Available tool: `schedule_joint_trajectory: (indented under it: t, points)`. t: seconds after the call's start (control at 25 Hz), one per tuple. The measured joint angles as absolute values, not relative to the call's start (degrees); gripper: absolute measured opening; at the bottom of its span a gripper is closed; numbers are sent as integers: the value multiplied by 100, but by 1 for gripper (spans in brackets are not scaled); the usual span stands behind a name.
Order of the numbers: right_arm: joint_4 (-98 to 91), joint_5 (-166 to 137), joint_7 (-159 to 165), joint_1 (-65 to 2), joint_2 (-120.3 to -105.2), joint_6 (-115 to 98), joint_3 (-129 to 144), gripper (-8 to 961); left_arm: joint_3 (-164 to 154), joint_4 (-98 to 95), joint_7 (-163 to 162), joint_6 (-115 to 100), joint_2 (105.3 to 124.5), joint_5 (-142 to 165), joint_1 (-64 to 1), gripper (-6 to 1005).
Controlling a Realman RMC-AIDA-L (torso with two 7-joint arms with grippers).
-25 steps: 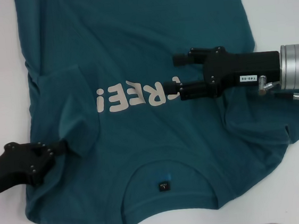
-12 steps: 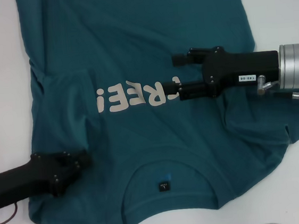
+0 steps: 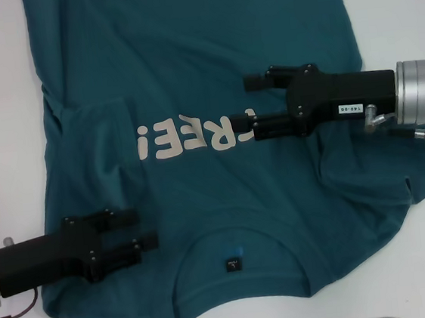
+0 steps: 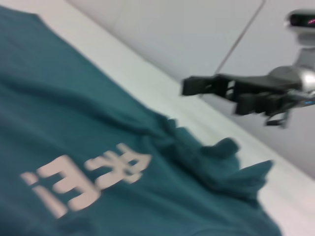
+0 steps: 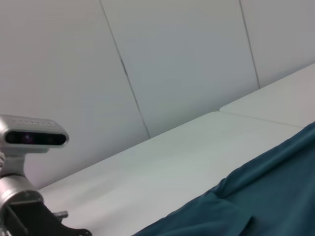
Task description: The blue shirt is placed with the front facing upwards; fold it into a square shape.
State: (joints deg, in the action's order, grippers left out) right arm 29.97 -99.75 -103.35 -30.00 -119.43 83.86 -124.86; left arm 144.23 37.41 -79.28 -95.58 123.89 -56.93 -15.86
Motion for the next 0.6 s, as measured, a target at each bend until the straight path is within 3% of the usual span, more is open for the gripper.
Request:
schedule_joint_trajectory:
  t: [0.28, 0.6]
  points:
    - [2997, -9975, -10336, -2979, -11943, 8384, -12499, 899, 14504, 3915, -7917, -10291, 12370, -5778, -1659, 632]
    - [3036, -9975, -10342, -2946, -11926, 8392, -12517, 899, 14837, 3957, -7918, -10234, 12374, -6125, -1711, 626]
